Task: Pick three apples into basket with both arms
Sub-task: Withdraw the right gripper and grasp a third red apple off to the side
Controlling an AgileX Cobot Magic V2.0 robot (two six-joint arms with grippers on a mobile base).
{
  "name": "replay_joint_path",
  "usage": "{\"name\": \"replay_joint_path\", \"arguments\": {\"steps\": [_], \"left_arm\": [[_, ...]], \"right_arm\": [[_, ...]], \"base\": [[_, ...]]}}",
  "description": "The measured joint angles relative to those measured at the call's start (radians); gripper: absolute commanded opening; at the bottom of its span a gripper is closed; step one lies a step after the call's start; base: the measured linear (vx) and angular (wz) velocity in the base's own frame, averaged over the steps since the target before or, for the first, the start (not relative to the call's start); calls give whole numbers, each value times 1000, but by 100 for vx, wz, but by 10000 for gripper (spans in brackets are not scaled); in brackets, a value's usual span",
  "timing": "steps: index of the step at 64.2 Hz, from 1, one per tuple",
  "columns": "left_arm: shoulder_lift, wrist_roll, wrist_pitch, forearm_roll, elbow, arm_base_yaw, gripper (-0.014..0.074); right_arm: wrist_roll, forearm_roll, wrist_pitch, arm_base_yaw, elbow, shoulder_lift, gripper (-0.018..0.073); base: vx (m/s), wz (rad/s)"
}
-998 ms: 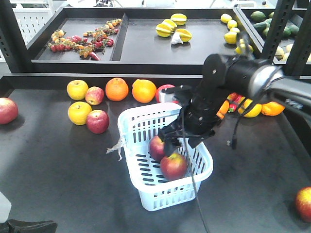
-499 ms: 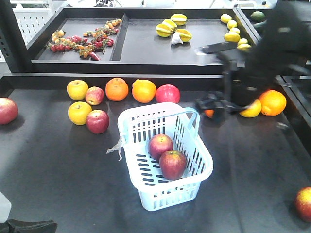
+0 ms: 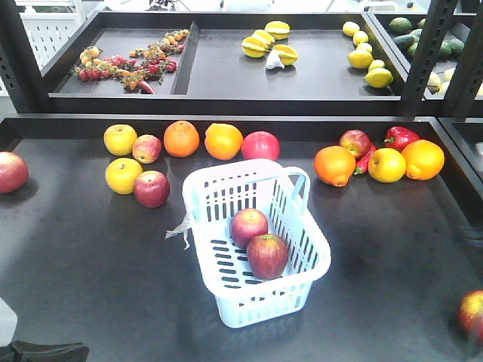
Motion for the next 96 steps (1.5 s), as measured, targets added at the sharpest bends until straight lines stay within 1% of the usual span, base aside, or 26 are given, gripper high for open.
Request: {"name": "replay_joint_path", "arguments": {"steps": [9, 15, 20, 29, 30, 34, 35, 39, 43, 57, 78, 96], "left_arm": [[0, 0, 0, 0, 0, 0, -8], [0, 0, 0, 0, 0, 0, -8], [0, 0, 0, 0, 0, 0, -8], [0, 0, 0, 0, 0, 0, -8], [0, 0, 0, 0, 0, 0, -8], [0, 0, 0, 0, 0, 0, -8], [0, 0, 0, 0, 0, 0, -8], [0, 0, 0, 0, 0, 0, -8], [0, 0, 0, 0, 0, 0, -8], [0, 0, 0, 0, 0, 0, -8], [0, 0, 1, 0, 0, 0, -8], [0, 0, 1, 0, 0, 0, -8]], "right_arm": [[4, -8, -41, -132, 23, 1, -4], [5, -8, -75, -174, 23, 24, 26], [5, -8, -87, -189, 23, 63, 92], [6, -4, -102, -195, 23, 156, 305], [6, -4, -103, -195, 23, 172, 351], [6, -4, -111, -195, 23, 208, 477], [6, -4, -113, -195, 23, 223, 524], [10, -4, -123, -195, 23, 262, 636], [20, -4, -131, -195, 23, 300, 728], [41, -12, -157, -195, 18, 424, 714], [60, -39, -163, -195, -84, 553, 689], [69, -50, -167, -195, -134, 647, 676]], "base": [[0, 0], [0, 0], [0, 0], [0, 0], [0, 0], [0, 0], [0, 0], [0, 0], [0, 0], [0, 0], [0, 0], [0, 0]]}}
